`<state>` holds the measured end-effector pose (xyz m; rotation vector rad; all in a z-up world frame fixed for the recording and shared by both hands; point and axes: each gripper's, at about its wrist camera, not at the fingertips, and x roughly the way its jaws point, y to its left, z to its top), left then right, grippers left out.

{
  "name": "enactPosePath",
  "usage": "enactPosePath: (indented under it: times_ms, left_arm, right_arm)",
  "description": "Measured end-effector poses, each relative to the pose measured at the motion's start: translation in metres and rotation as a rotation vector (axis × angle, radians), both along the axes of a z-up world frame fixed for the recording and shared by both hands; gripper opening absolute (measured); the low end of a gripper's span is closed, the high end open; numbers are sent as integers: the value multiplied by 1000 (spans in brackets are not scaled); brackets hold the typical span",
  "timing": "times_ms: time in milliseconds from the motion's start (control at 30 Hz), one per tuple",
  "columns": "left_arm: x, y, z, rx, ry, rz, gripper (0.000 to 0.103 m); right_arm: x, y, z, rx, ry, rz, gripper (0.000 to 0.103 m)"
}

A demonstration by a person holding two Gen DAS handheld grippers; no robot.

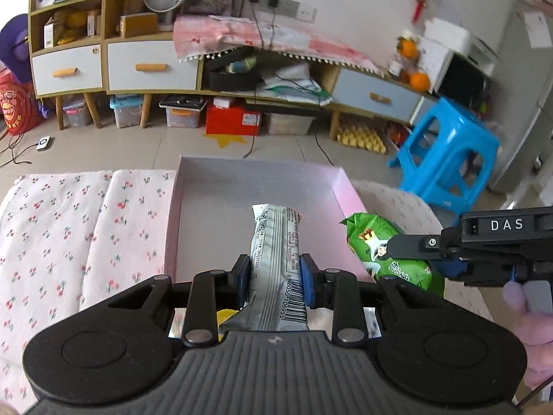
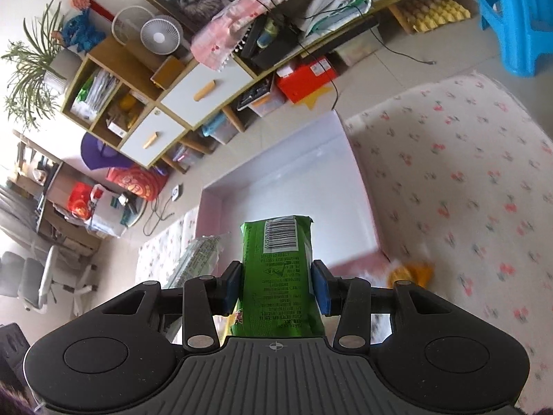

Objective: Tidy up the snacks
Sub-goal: 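Carry both snacks into the pink box and open both tools to release them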

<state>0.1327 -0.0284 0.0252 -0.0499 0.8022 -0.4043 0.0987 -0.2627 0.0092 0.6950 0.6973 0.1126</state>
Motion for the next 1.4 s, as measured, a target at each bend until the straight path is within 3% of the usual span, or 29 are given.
enactPosePath:
  times_ms: [200,567,767,1133,1233,1400]
  left_arm:
    - [16,12,-24,-36,-46,42,28]
    - [36,5,-44,1,-23,78,28]
    - [43,6,-55,42,-11,74,28]
    - [48,9,-57,75,6,128,30]
    - [46,8,-54,75,8,125,36]
    - [39,0,-49,95,14,109,54]
  right_arm:
    - [37,7,-8,-37,-38,27,42]
    - [74,22,-24,-193,-64,76,42]
    - [87,11,-44,-188,-10,64,42]
    - [89,8,-49,-209,-24,56,44]
    - [88,6,-48,-189,-22,52,45]
    - [80,8,-41,-210,-6,64,56]
